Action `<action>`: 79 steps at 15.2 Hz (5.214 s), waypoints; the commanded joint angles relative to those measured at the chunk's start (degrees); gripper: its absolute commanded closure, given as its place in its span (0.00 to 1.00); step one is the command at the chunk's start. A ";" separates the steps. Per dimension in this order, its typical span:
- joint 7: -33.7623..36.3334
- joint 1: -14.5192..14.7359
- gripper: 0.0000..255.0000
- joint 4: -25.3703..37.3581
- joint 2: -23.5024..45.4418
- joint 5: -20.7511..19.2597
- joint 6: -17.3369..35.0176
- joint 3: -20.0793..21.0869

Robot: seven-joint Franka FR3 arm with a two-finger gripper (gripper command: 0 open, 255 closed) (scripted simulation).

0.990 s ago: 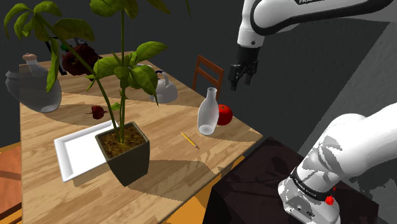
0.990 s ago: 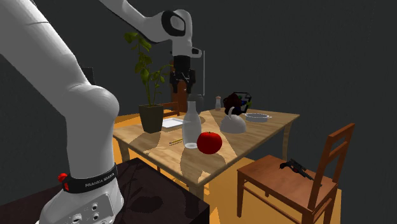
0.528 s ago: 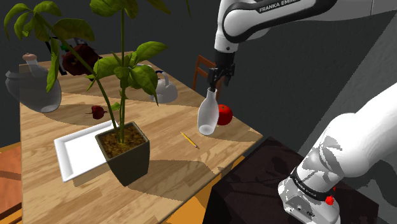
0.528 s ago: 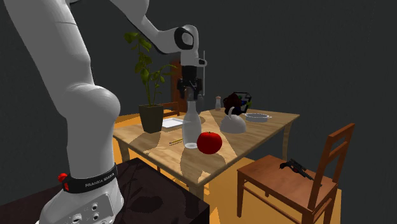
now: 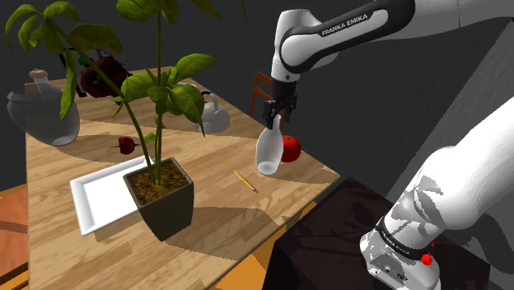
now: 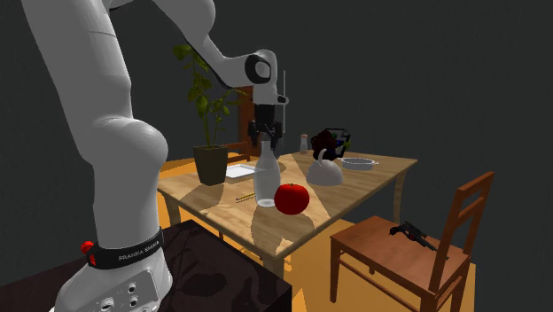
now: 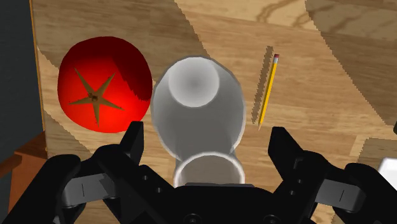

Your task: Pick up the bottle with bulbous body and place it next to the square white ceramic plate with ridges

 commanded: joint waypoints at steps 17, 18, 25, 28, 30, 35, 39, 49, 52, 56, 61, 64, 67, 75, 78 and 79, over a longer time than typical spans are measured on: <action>0.06 0.04 1.00 -0.77 0.24 0.02 1.04 0.05; 0.06 0.04 1.00 -0.80 0.21 0.02 1.05 0.06; 0.07 0.02 1.00 2.93 -1.61 0.04 -4.49 -0.03; 0.08 0.01 1.00 4.70 -2.19 0.04 -6.84 -0.06; 0.09 0.00 1.00 5.94 -2.51 0.03 -8.40 -0.08; 0.12 -0.02 1.00 9.24 -3.09 0.02 -12.28 -0.14; 0.16 -0.04 1.00 12.09 -3.33 0.00 -15.37 -0.17; 0.27 -0.08 1.00 20.08 -3.05 -0.07 -23.08 -0.25; 0.32 -0.09 1.00 22.74 -2.72 -0.10 -25.41 -0.26; 0.38 -0.11 1.00 26.49 -2.10 -0.14 -28.54 -0.27; 0.48 -0.12 1.00 31.55 -1.01 -0.20 -32.52 -0.28; 0.54 -0.13 1.00 34.81 -0.19 -0.23 -34.96 -0.27; 0.62 -0.13 1.00 38.27 0.77 -0.28 -37.45 -0.26; 0.86 -0.12 1.00 48.67 4.16 -0.42 -44.46 -0.20; 0.97 -0.10 1.00 53.16 5.81 -0.50 -47.31 -0.15; 1.01 -0.09 1.00 54.75 6.41 -0.52 -48.30 -0.13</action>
